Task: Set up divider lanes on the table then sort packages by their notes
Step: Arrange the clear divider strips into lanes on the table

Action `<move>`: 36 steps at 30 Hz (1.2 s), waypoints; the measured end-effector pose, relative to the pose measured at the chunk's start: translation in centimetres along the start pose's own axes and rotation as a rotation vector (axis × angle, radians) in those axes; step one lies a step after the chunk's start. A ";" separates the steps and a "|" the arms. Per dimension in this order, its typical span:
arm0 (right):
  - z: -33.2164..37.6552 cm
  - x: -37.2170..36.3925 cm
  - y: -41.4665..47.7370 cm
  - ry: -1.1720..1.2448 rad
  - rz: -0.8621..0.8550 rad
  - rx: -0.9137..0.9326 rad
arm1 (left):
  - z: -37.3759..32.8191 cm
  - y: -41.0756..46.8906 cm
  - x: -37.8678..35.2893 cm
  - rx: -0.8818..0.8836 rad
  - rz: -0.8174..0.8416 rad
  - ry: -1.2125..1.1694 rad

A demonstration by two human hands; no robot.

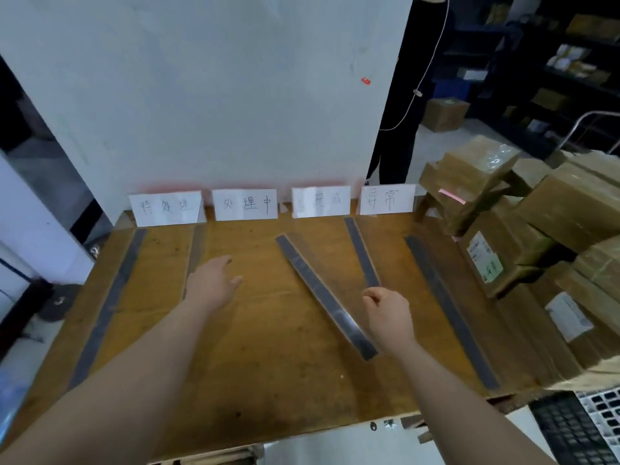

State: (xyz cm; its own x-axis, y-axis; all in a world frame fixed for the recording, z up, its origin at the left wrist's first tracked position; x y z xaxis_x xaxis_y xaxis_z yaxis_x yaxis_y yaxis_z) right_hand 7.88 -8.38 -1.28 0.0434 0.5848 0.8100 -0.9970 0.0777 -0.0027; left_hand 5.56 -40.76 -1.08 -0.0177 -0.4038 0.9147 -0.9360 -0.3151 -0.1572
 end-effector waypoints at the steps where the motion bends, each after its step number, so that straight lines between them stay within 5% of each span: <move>1: 0.2 -0.8 -0.2 0.013 -0.007 -0.024 | 1.2 0.0 0.0 0.023 -0.015 0.021; 18: 4.4 -8.4 -1.7 -0.159 0.275 -0.020 | 10.0 -1.8 -2.4 0.214 0.106 -0.118; 36: 6.3 -10.2 -1.0 -0.114 0.221 0.019 | 9.8 -1.9 -1.8 0.218 0.118 -0.153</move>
State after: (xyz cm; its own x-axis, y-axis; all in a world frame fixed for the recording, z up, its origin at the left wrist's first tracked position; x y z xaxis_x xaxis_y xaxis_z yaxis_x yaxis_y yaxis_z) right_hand 8.01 -19.48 -5.87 -0.1820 0.4913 0.8518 -0.9826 -0.0579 -0.1765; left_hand 10.85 -47.89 -6.09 -0.0534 -0.5685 0.8210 -0.8328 -0.4283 -0.3508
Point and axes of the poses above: each hand's wrist, its own y-axis towards the middle knuckle, its own x-axis out of the back of the hand, z = x × y, the point moved 3 cm from there along y, towards the middle knuckle, and after that the axes turned 3 degrees about x, right-handed, at the moved point
